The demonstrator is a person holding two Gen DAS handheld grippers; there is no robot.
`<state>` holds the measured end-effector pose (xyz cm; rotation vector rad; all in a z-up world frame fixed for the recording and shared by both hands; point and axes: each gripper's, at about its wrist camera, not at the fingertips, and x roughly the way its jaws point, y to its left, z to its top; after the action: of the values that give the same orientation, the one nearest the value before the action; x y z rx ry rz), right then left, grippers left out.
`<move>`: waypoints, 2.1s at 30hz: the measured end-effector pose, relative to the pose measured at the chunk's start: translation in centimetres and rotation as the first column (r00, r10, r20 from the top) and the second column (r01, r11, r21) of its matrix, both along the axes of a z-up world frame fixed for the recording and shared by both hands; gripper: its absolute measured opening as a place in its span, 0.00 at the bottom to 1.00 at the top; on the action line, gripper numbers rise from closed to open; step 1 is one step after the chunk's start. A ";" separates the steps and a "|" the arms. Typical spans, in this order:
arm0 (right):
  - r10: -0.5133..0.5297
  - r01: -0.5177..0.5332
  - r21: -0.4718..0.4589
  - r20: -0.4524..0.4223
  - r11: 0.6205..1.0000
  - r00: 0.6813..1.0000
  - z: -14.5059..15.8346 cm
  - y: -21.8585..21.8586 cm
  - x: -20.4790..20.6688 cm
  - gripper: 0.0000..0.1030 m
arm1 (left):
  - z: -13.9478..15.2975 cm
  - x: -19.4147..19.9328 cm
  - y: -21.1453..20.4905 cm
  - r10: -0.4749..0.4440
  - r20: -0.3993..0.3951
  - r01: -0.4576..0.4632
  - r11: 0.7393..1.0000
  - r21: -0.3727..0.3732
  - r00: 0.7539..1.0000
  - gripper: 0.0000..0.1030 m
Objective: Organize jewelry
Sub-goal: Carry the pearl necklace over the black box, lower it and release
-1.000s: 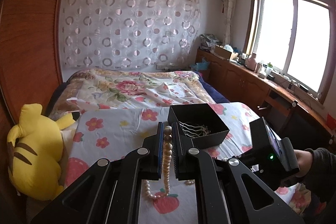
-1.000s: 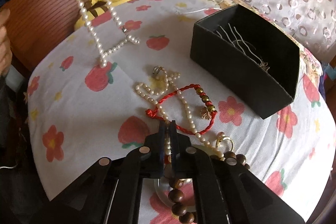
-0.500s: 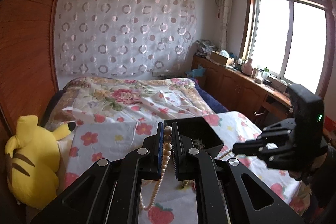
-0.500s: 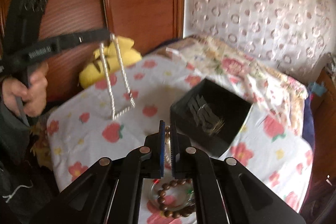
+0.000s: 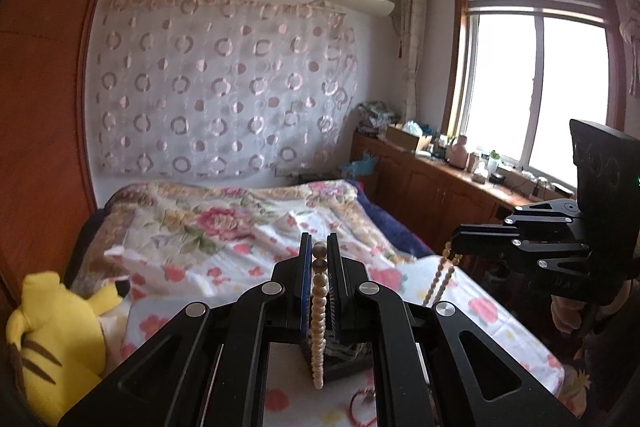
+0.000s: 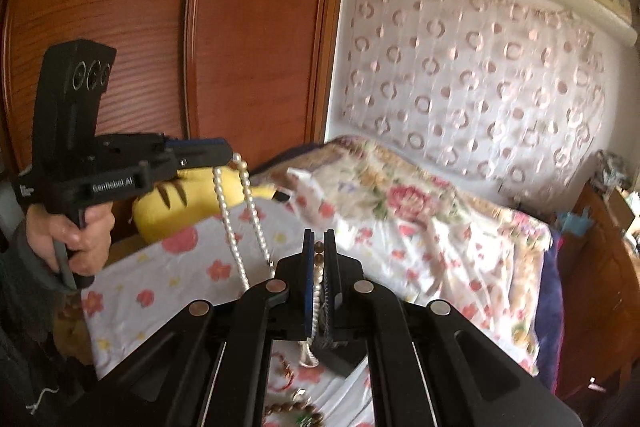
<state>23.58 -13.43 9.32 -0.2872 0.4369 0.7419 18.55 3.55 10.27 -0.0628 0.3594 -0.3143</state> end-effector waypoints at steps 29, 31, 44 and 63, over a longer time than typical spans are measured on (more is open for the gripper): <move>-0.130 0.129 -0.025 -0.071 0.991 0.989 -5.4 -1.1 10.1 0.05 | -2.8 8.1 -3.9 -0.073 -0.121 0.077 0.997 0.030 0.990 0.06; -0.140 0.138 -0.026 -0.078 0.990 0.987 -5.9 -1.1 10.8 0.05 | -4.0 8.3 -4.0 -0.077 -0.151 0.083 0.996 0.039 0.986 0.06; -0.123 0.102 -0.106 -0.209 0.989 0.970 -12.4 0.3 12.8 0.05 | -10.1 8.3 -3.7 -0.075 -0.279 0.092 0.995 0.048 0.957 0.07; -0.134 0.110 -0.114 -0.229 0.987 0.964 -14.6 0.3 11.8 0.20 | -12.7 6.9 -4.1 -0.049 -0.317 0.078 0.994 0.078 0.947 0.24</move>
<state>35.36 -13.17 -5.30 -0.2648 0.7133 0.6361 25.43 -0.57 -2.48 -0.0129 0.6938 -0.3521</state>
